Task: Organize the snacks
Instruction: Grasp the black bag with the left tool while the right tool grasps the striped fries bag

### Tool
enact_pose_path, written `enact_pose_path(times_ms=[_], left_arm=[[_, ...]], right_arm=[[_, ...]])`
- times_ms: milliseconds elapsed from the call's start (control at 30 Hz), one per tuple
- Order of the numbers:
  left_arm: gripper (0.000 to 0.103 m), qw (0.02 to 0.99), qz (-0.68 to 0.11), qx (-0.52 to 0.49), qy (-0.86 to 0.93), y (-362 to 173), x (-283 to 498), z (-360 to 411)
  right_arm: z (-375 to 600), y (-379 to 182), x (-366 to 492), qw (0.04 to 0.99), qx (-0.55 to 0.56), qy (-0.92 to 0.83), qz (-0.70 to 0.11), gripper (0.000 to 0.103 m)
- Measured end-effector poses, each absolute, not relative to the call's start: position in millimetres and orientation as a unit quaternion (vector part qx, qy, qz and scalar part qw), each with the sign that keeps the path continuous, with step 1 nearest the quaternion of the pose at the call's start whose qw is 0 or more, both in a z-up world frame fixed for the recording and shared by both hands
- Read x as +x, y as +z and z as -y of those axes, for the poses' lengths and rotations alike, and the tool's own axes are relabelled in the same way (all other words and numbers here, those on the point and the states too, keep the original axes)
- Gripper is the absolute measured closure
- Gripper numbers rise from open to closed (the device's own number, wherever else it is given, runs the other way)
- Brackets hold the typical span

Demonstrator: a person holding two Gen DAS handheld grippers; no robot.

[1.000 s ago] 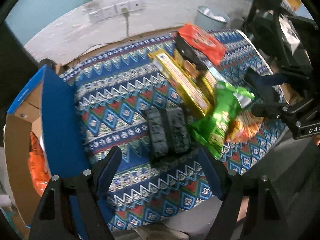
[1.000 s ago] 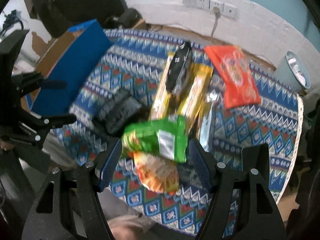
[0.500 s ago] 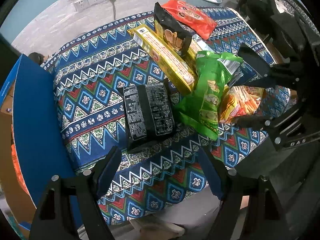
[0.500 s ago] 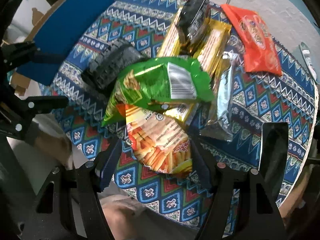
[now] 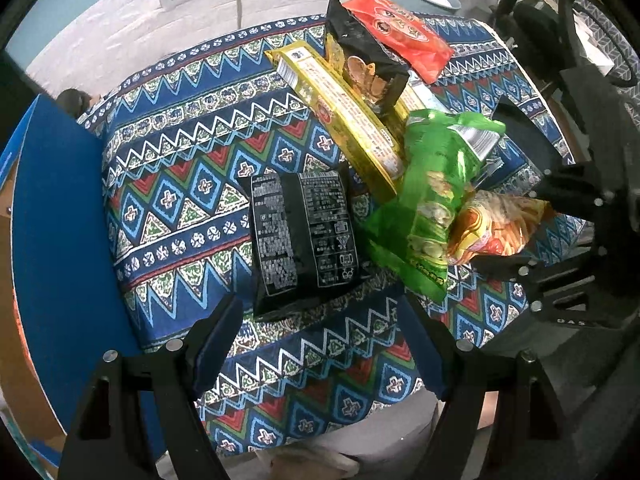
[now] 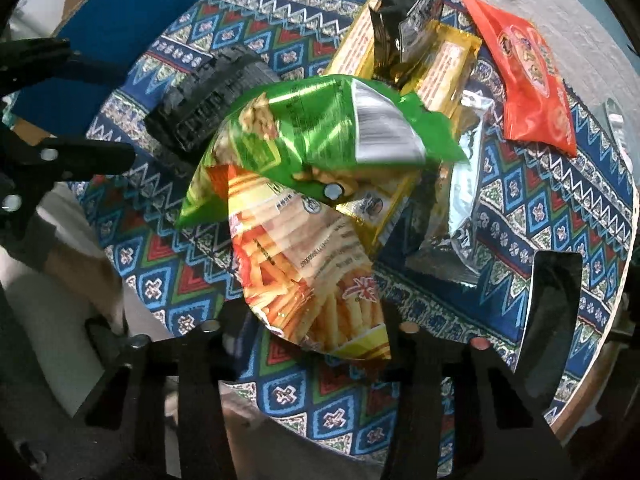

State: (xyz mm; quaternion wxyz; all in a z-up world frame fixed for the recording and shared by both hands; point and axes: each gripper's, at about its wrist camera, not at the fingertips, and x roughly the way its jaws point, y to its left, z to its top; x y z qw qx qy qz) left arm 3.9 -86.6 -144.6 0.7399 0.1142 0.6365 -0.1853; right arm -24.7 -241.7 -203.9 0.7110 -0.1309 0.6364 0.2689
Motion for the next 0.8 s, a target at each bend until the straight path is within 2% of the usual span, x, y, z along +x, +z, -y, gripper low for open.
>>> enact_pose_path(times_ms=[467,800], left_arm=[[0.021,0.737,-0.655,0.067,-0.153,-170.6,35.9,86.3],[0.021,0.737,-0.658,0.087,-0.131,-198.8,55.7,108.0]], right_arm=[[272.7,-153.7,-24.9,0.759,-0.088,0.250,-0.595,0.067],[310.3,-147.8,-1.5,0.781,-0.041,0.206,-0.588,0.067]])
